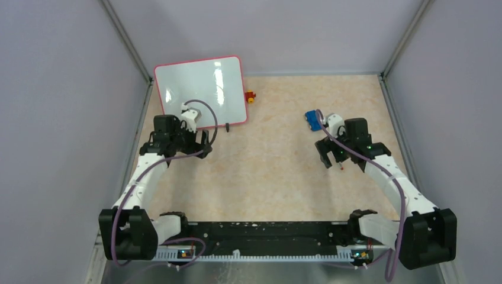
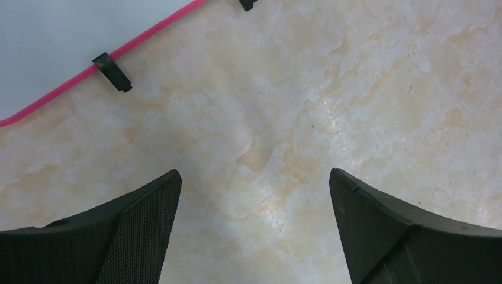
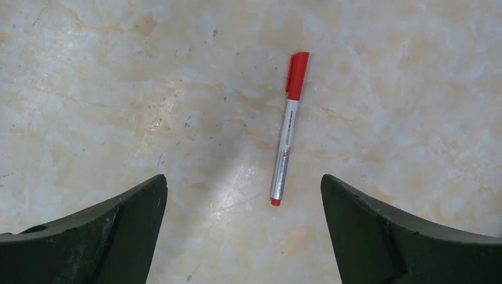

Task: Write a sentence on the whiteboard
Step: Pick up the whiteboard marker from the center of the board.

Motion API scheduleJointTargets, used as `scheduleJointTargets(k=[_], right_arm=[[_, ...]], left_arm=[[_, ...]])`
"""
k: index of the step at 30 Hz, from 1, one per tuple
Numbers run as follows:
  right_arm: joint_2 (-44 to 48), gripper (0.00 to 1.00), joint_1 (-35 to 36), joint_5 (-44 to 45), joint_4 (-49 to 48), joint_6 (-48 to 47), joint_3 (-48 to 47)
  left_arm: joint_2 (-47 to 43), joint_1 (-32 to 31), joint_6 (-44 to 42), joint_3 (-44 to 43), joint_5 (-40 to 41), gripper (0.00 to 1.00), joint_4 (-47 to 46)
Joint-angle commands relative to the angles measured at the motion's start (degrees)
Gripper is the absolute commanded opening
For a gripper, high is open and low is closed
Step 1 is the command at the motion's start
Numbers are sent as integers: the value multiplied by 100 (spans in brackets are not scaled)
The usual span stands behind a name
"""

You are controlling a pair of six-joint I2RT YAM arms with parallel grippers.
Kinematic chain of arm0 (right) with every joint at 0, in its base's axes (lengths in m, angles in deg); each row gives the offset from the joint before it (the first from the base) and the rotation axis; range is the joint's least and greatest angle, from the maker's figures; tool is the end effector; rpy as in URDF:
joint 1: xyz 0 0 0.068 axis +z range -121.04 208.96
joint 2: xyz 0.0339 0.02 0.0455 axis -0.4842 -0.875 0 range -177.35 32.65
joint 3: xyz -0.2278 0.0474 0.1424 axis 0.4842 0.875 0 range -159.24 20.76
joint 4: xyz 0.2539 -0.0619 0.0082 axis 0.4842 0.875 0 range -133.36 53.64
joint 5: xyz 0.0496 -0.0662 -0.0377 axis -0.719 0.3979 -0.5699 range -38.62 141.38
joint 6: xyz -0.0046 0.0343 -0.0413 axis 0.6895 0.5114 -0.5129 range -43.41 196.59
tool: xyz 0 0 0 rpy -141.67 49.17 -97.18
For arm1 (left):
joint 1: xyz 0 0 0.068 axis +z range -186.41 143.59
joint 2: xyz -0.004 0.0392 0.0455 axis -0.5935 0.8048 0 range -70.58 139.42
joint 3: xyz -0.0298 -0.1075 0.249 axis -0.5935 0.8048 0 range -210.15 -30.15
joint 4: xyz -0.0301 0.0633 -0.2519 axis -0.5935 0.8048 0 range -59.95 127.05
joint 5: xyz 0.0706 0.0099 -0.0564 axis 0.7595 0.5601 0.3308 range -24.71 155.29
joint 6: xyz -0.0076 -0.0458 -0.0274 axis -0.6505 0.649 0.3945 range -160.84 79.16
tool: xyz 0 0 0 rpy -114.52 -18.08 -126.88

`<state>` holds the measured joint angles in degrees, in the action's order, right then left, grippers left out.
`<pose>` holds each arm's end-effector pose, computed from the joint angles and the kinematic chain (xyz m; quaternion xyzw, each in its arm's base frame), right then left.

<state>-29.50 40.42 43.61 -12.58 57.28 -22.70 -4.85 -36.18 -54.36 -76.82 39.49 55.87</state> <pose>0.2136 0.0482 0.2422 -0.2710 0.8962 0.0397 0.3490 0.2379 -0.0146 0.2561 0.1892 0.8842 -0.1599 0.3959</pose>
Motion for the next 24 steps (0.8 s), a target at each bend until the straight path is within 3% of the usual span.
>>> scheduleJointTargets(k=[1, 11, 18, 24], right_arm=[[-322, 97, 10, 307, -2, -11, -194], [-1378, 94, 2, 583, 0, 68, -301], [-2022, 80, -59, 661, -134, 24, -460], [-2449, 62, -447, 375, -113, -21, -585]], left_arm=[[-27, -1, 455, -137, 373, 99, -599], [310, 3, 482, -550, 82, 99, -657], [454, 3, 375, -495, -17, 99, -644], [308, 3, 290, -363, -112, 99, -751]])
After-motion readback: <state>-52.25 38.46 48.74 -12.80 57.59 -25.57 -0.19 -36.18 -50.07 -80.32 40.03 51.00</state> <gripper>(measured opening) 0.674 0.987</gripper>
